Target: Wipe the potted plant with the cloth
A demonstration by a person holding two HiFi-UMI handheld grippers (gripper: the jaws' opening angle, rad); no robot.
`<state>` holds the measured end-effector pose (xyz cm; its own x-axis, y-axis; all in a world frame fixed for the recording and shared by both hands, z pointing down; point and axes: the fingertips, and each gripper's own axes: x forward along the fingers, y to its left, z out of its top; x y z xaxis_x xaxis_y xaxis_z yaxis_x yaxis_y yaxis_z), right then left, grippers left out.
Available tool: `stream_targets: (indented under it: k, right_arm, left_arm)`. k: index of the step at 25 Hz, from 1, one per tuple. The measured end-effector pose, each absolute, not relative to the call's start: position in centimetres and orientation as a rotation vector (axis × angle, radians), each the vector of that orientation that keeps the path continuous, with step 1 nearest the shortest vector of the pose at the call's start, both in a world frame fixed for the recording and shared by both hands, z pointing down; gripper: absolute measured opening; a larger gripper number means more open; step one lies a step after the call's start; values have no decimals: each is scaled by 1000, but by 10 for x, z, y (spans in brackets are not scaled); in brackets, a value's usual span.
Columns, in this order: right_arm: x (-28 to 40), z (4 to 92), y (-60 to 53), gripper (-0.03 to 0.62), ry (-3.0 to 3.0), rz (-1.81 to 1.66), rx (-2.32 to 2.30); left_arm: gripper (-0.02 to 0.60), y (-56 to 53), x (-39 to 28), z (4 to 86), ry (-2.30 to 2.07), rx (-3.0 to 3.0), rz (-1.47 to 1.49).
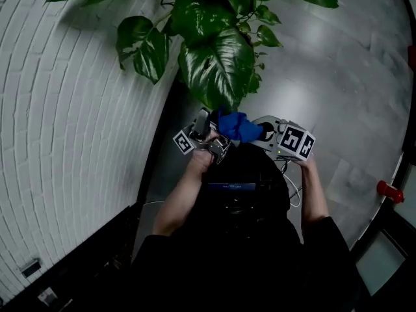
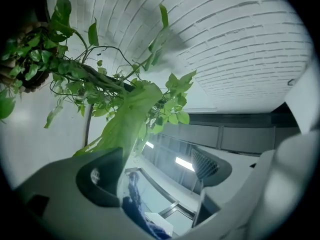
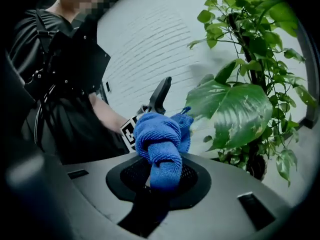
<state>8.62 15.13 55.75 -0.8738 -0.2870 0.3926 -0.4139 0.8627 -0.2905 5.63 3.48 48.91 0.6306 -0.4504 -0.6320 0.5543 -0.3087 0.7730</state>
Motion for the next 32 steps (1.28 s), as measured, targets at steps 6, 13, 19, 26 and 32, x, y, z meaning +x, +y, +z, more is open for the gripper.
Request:
stream_targets:
  k: [6,13,19,26,32]
  right_arm:
    - [119,521,185,107,-2787,675,740]
    - [223,427,117,107,-2915,561,1352]
    - [208,442,-12,107,-2733,384,1175]
    - [172,457,-157,107,-2743,209,778]
    - [142,511,-146,107,-2741,209,395]
  left_arm:
    - [434,42,31,513,24,1671,-941]
    - [434,31,29,501,-91,1851,-857]
    - [434,0,66,485,-199,1996,-753]
    - [344,-21,84,492,-323,1912,-863]
    - [196,-27,75,484,-339,1852,-1051]
